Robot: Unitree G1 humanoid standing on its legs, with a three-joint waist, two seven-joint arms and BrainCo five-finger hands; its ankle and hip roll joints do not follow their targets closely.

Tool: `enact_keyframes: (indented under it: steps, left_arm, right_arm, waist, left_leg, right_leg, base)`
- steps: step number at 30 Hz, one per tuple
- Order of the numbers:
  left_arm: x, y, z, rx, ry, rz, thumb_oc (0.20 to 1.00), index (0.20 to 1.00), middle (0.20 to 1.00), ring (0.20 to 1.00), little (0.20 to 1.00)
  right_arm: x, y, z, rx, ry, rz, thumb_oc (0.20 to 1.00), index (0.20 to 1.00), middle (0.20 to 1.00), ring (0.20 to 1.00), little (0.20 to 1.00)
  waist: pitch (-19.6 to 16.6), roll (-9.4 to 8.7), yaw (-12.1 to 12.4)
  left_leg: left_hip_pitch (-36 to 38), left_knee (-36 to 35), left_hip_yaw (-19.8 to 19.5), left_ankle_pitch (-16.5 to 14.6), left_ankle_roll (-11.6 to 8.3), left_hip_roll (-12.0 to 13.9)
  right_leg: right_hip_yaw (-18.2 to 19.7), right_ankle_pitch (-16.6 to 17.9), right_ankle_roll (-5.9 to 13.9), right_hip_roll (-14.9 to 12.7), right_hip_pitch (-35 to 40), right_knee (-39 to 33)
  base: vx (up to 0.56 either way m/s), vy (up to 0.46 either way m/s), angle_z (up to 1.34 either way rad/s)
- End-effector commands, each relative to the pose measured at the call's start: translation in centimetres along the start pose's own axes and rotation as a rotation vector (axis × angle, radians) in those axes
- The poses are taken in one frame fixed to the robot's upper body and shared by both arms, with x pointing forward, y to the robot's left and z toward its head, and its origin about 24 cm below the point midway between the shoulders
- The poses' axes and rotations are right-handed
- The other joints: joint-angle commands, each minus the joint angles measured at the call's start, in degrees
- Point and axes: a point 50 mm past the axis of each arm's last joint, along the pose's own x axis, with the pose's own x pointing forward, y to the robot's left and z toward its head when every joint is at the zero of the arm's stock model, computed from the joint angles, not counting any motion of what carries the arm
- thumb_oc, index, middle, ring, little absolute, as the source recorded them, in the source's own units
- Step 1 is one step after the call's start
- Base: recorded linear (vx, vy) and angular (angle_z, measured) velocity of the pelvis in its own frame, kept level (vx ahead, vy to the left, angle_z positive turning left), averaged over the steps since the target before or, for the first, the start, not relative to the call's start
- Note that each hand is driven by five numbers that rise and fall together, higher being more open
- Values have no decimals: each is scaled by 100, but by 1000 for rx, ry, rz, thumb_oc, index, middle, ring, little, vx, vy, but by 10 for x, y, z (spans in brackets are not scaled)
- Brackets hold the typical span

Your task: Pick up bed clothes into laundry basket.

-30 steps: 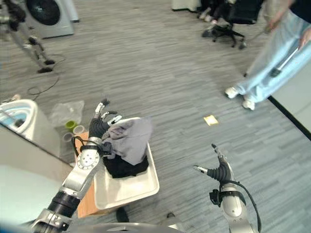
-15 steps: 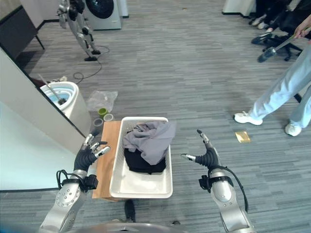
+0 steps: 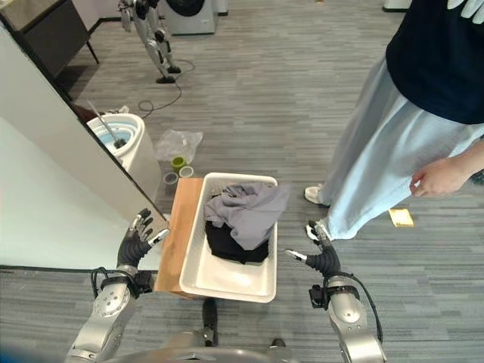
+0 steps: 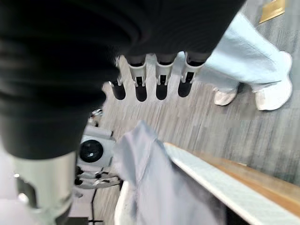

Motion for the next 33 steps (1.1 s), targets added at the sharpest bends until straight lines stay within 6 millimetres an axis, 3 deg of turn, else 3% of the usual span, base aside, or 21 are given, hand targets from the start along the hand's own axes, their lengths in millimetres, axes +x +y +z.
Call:
enact_keyframes:
  steps: [1, 11, 33]
  left_arm:
    - [20, 2, 30, 30, -149, -1, 1000, 1000, 1000, 1000, 1000]
    - [17, -8, 22, -18, -111, -40, 1000, 1000, 1000, 1000, 1000]
    - [12, -12, 13, -55, -67, -61, 1000, 1000, 1000, 1000, 1000]
  right_arm:
    - [15, -5, 25, 49, -128, -56, 1000, 1000, 1000, 1000, 1000]
    - [16, 5, 32, 46, -159, -25, 1000, 1000, 1000, 1000, 1000]
    - [14, 12, 21, 33, -117, 2, 1000, 1000, 1000, 1000, 1000]
  waist:
    - [-103, -13, 125]
    - [-168, -34, 171]
    - [-83, -1, 210]
  left_leg:
    - [702, 67, -590, -912, -279, 56]
    - [773, 67, -400, -816, -365, 187]
    - [853, 67, -368, -700, -480, 323]
  right_leg:
    - [464, 342, -91, 129, -685, 151]
    - [338, 455, -25, 60, -567, 88]
    - [173, 335, -68, 130, -397, 88]
  base:
    - [-138, -23, 5]
    - [-66, -18, 0]
    - [-5, -6, 0]
